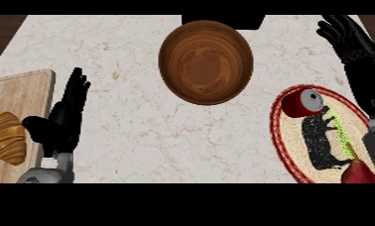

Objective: Pick the pear from the placemat and place it in the bowl

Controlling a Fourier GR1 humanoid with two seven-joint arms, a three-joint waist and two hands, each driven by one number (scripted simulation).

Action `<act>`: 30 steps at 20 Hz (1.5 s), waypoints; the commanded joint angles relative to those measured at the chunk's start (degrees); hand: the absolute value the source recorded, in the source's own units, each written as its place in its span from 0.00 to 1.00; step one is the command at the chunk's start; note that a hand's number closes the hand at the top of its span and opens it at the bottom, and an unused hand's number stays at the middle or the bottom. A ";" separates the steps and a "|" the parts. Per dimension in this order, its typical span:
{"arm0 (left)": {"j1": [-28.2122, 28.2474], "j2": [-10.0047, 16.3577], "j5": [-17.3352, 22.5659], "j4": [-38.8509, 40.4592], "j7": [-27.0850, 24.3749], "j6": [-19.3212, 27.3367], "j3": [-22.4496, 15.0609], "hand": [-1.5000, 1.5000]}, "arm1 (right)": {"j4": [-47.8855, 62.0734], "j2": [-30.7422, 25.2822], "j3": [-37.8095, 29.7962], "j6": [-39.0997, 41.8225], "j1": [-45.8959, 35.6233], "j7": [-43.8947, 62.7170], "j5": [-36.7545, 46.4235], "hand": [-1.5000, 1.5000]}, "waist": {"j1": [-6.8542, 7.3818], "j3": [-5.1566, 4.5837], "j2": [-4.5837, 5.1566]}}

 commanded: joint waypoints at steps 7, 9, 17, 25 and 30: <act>-0.45 -0.11 -0.71 0.22 -0.09 -2.38 -1.72 0.50 | -4.72 -15.02 -1.76 2.46 16.65 -13.89 22.12 1.00 | -8.46 -1.13 -3.35; 0.39 -0.17 -0.12 -0.97 0.34 -2.47 -1.51 0.50 | -5.85 3.19 -4.85 -9.01 27.26 -23.76 12.69 0.00 | -8.89 0.52 -2.92; -2.77 -0.41 0.87 -0.04 1.77 -5.47 -2.49 0.50 | -11.04 11.06 -12.33 2.75 46.86 -57.69 -0.72 0.00 | -5.38 0.16 -2.07; -2.60 -3.13 -1.45 1.97 -1.45 -5.69 -4.25 0.50 | -20.42 9.99 -24.12 2.12 64.41 -51.69 -2.71 0.00 | -2.87 -0.04 -1.68; -4.56 -4.09 -2.42 2.21 0.13 -5.83 -4.70 0.50 | -22.20 8.37 -24.50 5.32 67.34 -44.01 -0.37 0.00 | -2.21 -0.01 -1.55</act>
